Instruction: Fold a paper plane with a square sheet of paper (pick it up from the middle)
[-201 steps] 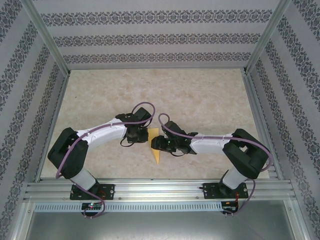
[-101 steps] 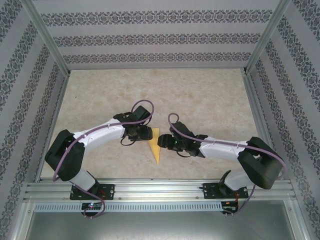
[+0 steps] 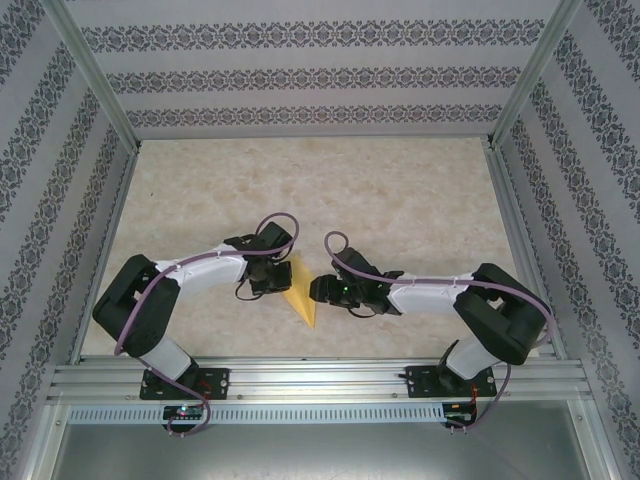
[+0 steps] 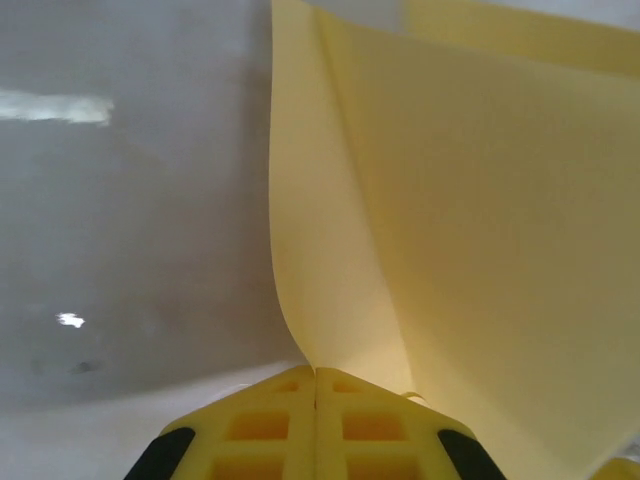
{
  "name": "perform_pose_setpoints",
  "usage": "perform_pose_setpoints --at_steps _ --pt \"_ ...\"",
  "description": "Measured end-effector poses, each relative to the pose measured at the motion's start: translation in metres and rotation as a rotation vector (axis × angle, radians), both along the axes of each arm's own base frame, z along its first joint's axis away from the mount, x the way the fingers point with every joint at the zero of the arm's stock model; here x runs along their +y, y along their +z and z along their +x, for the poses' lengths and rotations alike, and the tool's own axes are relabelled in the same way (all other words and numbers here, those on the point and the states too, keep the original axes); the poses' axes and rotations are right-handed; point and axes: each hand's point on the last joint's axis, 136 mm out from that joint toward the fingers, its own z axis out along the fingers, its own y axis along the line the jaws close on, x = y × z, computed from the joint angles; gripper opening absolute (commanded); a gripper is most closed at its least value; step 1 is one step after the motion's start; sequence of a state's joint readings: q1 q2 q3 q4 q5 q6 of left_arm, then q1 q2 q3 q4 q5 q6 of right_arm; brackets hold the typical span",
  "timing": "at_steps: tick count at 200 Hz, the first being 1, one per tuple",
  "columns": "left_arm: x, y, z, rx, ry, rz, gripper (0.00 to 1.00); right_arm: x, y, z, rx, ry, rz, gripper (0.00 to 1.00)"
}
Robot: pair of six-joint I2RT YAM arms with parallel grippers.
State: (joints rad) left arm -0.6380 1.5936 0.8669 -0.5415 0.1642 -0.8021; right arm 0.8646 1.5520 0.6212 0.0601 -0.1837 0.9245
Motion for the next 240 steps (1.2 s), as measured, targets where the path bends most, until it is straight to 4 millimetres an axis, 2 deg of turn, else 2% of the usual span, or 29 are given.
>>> perform_pose_setpoints --at_steps 22,88,111,148,188,221,240 --pt "0.006 -0.001 -0.001 0.011 0.017 -0.010 0.03 0.011 0.004 0.001 -0.005 0.021 0.014 0.52" --pt "0.000 0.005 0.002 -0.012 0.005 -0.044 0.03 0.038 0.031 0.010 -0.063 0.073 0.048 0.53" --pt "0.000 0.005 0.003 -0.013 0.004 -0.045 0.03 0.039 0.026 0.011 -0.056 0.079 0.029 0.53" --pt "0.000 0.005 0.003 -0.014 0.004 -0.045 0.02 0.027 0.014 0.006 -0.045 0.080 -0.050 0.56" --pt "-0.001 0.005 0.003 -0.017 0.001 -0.048 0.02 0.021 0.013 0.006 -0.055 0.084 -0.079 0.57" --pt "-0.002 0.006 0.004 -0.019 0.000 -0.053 0.02 0.029 0.011 0.002 -0.046 0.108 -0.057 0.54" --pt "-0.002 0.006 0.004 -0.021 0.000 -0.055 0.02 0.037 0.005 -0.007 -0.028 0.144 -0.052 0.51"
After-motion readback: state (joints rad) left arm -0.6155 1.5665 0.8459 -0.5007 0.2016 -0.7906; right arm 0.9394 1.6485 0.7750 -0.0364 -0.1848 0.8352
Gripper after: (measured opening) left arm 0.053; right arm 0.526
